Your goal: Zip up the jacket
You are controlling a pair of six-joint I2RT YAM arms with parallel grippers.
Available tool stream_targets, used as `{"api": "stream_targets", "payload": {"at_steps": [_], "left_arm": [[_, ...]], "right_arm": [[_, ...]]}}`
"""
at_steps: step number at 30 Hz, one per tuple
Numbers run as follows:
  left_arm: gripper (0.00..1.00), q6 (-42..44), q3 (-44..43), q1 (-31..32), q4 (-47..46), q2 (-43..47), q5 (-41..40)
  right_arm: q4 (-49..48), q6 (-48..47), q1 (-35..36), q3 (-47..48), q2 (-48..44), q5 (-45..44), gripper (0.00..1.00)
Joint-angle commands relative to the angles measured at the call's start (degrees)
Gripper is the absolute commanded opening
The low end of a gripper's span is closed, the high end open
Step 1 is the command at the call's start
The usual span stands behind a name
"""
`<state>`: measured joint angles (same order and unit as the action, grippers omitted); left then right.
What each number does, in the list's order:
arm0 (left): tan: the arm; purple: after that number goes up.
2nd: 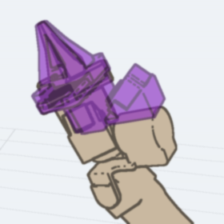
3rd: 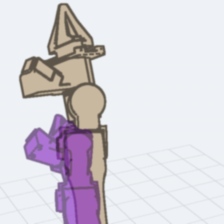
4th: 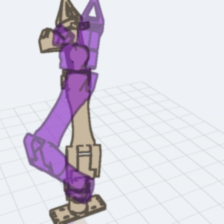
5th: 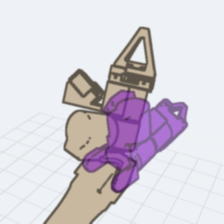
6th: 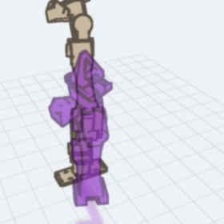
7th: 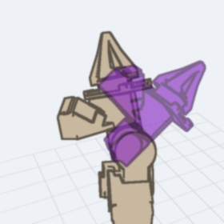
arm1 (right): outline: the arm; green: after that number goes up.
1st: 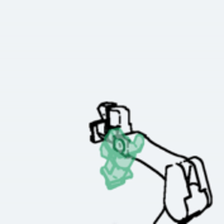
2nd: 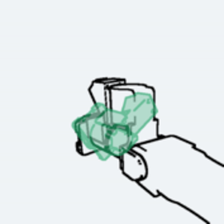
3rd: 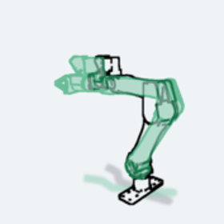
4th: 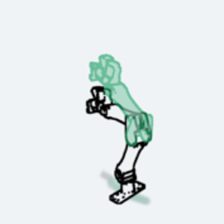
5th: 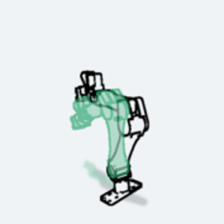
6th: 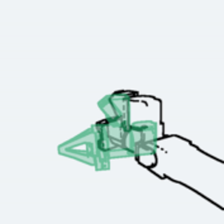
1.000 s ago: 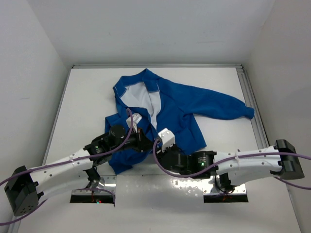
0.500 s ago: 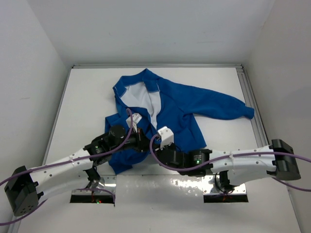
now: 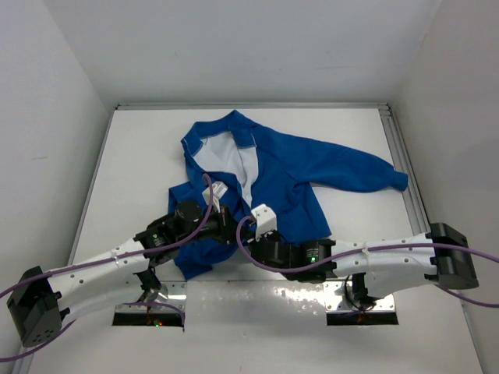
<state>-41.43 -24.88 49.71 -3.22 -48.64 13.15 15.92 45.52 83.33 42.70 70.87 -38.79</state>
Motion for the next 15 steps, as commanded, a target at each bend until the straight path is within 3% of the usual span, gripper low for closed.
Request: {"api": "stream_targets", "payload": {"at_steps": [1,12,15], "left_arm": [[0.00,-0.1,-1.1,-0.6,-2.8,1.1,1.7],[0.00,0.1,-0.9,-0.6,-2.2,1.1,1.6],[0.00,0.1,-0.8,-0.6,-2.1,1.1,1.9]], "right_arm": [[-1.5,0.6,-0.4,-0.1,0.0,-0.4,0.29],[-1.2,-0.1,-0.5,0.3,-1.1,-1.1,0.11],[-0.6,-0.3,-0.5,0.2,-2.1,-1.9,0.01]]}}
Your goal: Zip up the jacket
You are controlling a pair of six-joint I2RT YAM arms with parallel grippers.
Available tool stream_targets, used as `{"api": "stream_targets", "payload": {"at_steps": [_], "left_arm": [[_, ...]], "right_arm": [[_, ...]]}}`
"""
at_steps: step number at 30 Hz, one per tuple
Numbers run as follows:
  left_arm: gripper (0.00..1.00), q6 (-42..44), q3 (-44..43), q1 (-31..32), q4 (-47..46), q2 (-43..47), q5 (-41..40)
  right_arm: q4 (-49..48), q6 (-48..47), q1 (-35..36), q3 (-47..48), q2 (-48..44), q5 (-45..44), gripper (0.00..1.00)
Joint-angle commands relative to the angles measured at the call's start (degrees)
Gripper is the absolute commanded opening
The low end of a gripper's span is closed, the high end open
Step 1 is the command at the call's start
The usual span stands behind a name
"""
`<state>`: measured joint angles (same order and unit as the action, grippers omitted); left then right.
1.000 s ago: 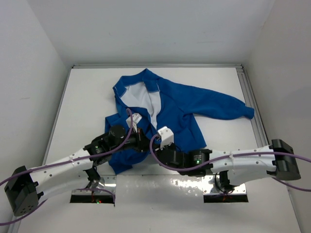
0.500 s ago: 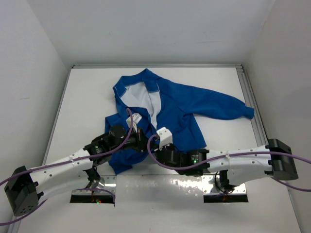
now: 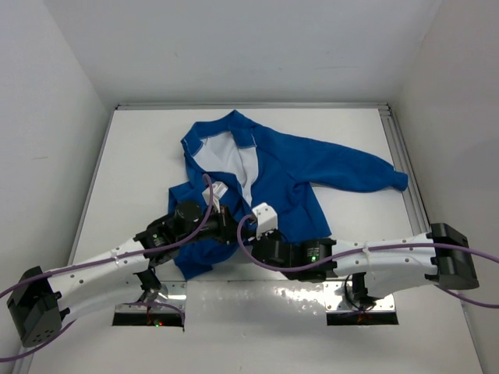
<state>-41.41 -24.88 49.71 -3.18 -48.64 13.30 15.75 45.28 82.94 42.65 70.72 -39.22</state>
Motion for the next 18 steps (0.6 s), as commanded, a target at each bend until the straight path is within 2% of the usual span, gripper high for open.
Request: {"api": "stream_targets", "payload": {"at_steps": [1,12,16,18], "left_arm": [[0.00,0.2,-0.8,-0.6,-2.2,1.1,1.8],[0.00,1.6,-0.4,-0.6,2.5,2.4,2.3],[0.00,1.9,0.4,-0.6,6.6,3.3,3.0],[0.00,1.9,0.9,-0.6,8.0,4.3,3.4]], "right_arm": [[-0.3,-0.3,-0.1,0.3,-2.2,-2.2,0.00],[2.8,-8.0,-1.2,3.4,-3.8,-3.8,0.00],[-0.7,-13.2,-4.5,2.6,-3.0,-1.8,0.00],[-5.4,-15.6,-6.3,2.0,-2.7,-1.2,0.00]]}}
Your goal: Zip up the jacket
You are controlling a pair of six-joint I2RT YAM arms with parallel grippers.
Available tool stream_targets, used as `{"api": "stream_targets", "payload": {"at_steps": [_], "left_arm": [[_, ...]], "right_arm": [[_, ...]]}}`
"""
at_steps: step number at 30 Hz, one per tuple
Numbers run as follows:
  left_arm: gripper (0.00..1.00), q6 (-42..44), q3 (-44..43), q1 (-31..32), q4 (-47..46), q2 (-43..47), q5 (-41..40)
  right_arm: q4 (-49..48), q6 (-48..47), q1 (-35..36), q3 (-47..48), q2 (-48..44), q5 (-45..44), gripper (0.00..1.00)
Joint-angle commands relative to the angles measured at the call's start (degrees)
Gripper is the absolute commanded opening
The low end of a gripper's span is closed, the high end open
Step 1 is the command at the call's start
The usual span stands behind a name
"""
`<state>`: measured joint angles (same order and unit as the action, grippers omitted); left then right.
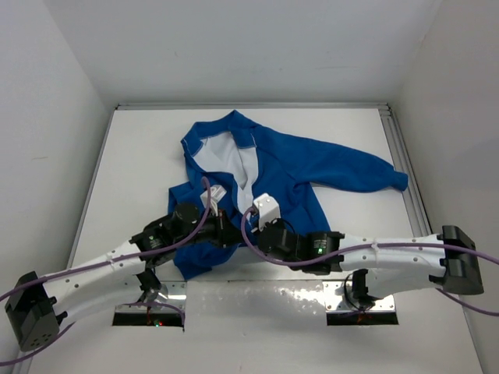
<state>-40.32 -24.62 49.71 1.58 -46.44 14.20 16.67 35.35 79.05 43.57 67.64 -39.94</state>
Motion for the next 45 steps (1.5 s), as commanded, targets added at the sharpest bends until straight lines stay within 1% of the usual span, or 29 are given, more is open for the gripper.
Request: {"api": "stream_targets", "payload": {"at_steps": [1,3,4,7,9,10,14,17,22,26,28,29,31,33,34,35,36,37,38,39,40,41,42,43,44,45], "left_arm": [[0.00,0.9,0.7,-0.6,3.9,2.3,2.5],[0.00,1.0,0.9,-0.6,5.7,3.0,3.1],[0.00,1.0,1.1,-0.6,6.1,3.3,3.6],[0.00,1.3,1.3,-0.5,8.1,4.2,4.8],[0.00,1.9,1.5,-0.5,10.0,3.8,5.2],[0.00,2.4,1.7,-0.5,10.4,3.5,6.0],[0.00,2.7,3.2,-0.4,9.8,3.2,9.3],[0.00,3.0,2.5,-0.4,11.2,5.5,8.6],[0.00,3.4,1.2,-0.3,13.4,11.2,6.4],[0.00,3.3,0.4,-0.4,16.0,14.0,5.7],[0.00,2.8,0.5,-0.3,16.4,16.6,5.8],[0.00,2.4,0.3,-0.4,17.0,17.5,5.6],[0.00,3.1,-2.2,-0.4,19.1,19.4,3.9],[0.00,5.0,-6.5,-0.4,24.6,20.8,1.5],[0.00,5.3,-7.9,-0.3,26.7,22.8,-1.8],[0.00,5.9,-9.5,-0.4,30.1,24.4,-4.1],[0.00,5.9,-13.1,-0.4,31.8,25.8,-6.2],[0.00,6.0,-15.1,-0.4,33.6,28.5,-11.1],[0.00,6.1,-17.4,-0.4,37.3,29.5,-13.4],[0.00,6.8,-21.6,-0.4,39.4,30.2,-15.3],[0.00,6.9,-23.3,-0.4,41.5,31.3,-19.9],[0.00,6.7,-24.8,-0.4,45.6,31.8,-22.3],[0.00,6.4,-27.2,-0.4,47.1,32.4,-24.2],[0.00,6.2,-28.1,-0.5,48.4,33.2,-27.6],[0.00,5.6,-29.0,-0.5,50.6,33.4,-28.9],[0.00,5.3,-29.9,-0.5,51.4,33.5,-30.3]], "right_arm": [[-6.4,-6.6,-2.9,0.8,0.5,-0.6,0.00],[-9.6,-8.9,-5.0,0.4,0.8,0.0,0.00],[-12.9,-10.1,-5.6,-0.5,0.9,0.8,0.00],[-15.3,-12.0,-8.2,-0.2,2.8,6.9,0.00],[-16.3,-12.8,-8.6,0.0,3.9,12.7,0.00],[-16.2,-13.0,-8.6,1.4,5.6,13.7,0.00],[-15.1,-16.5,-10.3,6.4,11.2,14.7,0.00],[-16.4,-16.9,-15.4,8.5,13.7,15.9,0.00],[-23.6,-15.6,-22.4,8.5,15.3,13.2,0.00],[-28.6,-15.1,-28.9,8.5,16.7,11.6,0.00],[-30.7,-15.1,-31.3,10.4,18.2,11.4,0.00],[-31.1,-15.2,-33.8,11.4,19.2,11.2,0.00],[-31.7,-15.2,-36.6,15.1,22.6,11.2,0.00],[-32.6,-15.1,-41.2,19.4,26.7,11.3,0.00],[-32.7,-15.3,-42.6,21.1,28.2,11.1,0.00],[-32.6,-15.6,-45.9,23.1,29.8,10.9,0.00],[-31.2,-15.9,-47.6,27.8,33.1,10.2,0.00],[-30.2,-16.2,-49.1,30.4,34.7,10.0,0.00],[-29.2,-16.3,-52.3,33.3,36.3,10.1,0.00],[-27.1,-16.5,-53.8,38.9,37.9,10.3,0.00],[-26.0,-16.5,-55.3,41.8,41.1,10.8,0.00],[-24.5,-16.5,-58.0,45.3,42.9,11.0,0.00],[-21.2,-16.4,-59.3,52.2,44.8,11.2,0.00],[-19.9,-16.4,-60.5,55.4,48.6,11.1,0.00],[-18.6,-16.4,-62.6,58.9,50.5,11.0,0.00],[-16.2,-16.2,-63.6,65.6,52.3,10.9,0.00]]}}
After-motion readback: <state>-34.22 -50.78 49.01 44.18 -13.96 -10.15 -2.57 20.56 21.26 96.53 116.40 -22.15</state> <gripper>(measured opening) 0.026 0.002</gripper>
